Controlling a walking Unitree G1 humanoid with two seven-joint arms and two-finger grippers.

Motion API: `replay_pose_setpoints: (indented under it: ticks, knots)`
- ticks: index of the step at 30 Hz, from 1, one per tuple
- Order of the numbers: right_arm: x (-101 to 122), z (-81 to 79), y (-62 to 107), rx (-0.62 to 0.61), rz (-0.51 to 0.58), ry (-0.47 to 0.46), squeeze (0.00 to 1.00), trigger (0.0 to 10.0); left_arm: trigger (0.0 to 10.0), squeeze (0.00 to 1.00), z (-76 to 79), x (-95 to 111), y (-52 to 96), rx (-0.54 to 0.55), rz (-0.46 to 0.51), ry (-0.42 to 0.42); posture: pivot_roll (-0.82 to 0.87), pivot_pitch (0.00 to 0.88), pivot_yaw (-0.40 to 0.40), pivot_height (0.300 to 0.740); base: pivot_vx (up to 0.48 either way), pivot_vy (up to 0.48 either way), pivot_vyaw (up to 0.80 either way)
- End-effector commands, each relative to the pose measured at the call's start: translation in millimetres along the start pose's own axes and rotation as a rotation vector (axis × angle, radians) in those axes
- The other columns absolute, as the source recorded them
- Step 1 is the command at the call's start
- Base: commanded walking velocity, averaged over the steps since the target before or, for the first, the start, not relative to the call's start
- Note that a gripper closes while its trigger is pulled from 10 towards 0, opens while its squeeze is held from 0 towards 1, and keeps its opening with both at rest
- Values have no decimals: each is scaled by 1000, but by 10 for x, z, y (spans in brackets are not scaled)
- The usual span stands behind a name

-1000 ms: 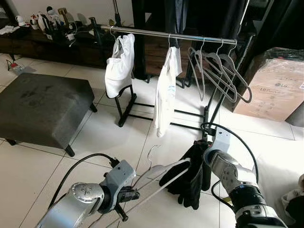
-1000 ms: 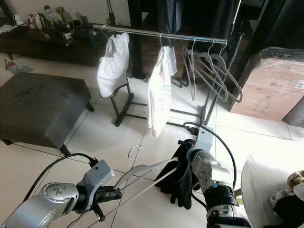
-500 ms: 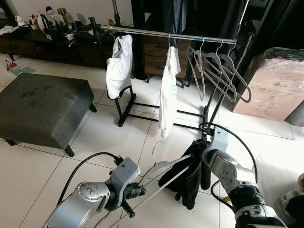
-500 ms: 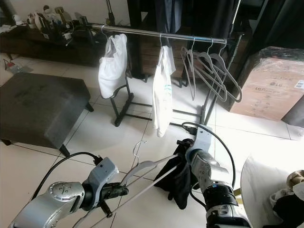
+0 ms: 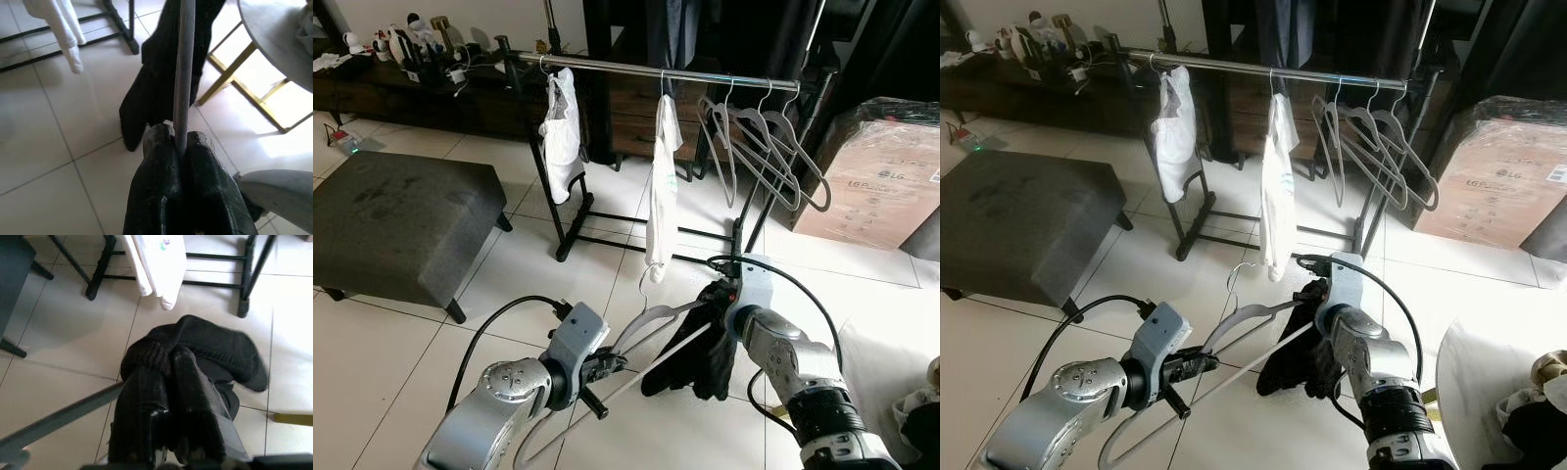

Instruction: Hang hanger

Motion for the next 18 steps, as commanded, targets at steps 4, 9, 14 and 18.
replay_pose_setpoints:
  ticks: [4, 9, 14, 18]
  knots:
    - [29, 146, 0, -90, 16, -46, 0, 10000, 10000, 0, 56, -123, 38, -26, -77, -35, -24, 162, 2, 740, 0, 0, 0]
    - [49, 205, -5, -134, 18, -65, 0, 10000, 10000, 0, 1, -122, 56, 18, -75, -50, -15, 162, 3, 740, 0, 0, 0]
    - [25, 214, -24, -162, 6, -92, 0, 10000, 10000, 0, -16, -112, 68, 34, -78, -66, -13, 163, 4, 740, 0, 0, 0]
    - [14, 179, -29, -156, -1, -109, 0, 10000, 10000, 0, 10, -98, 56, 31, -80, -71, -11, 163, 5, 740, 0, 0, 0]
Point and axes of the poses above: a point about 5 cm out from each wrist's last joint towards the gripper, its own y axis pointing back from the gripper into the wrist, its own x axis along the axis of the wrist's last joint, z = x × y, the point moved 4 cm from there along -y, pointing out of the wrist towards the gripper, and after that the axes turned 8 degrees about y, right-handed, at the moved point
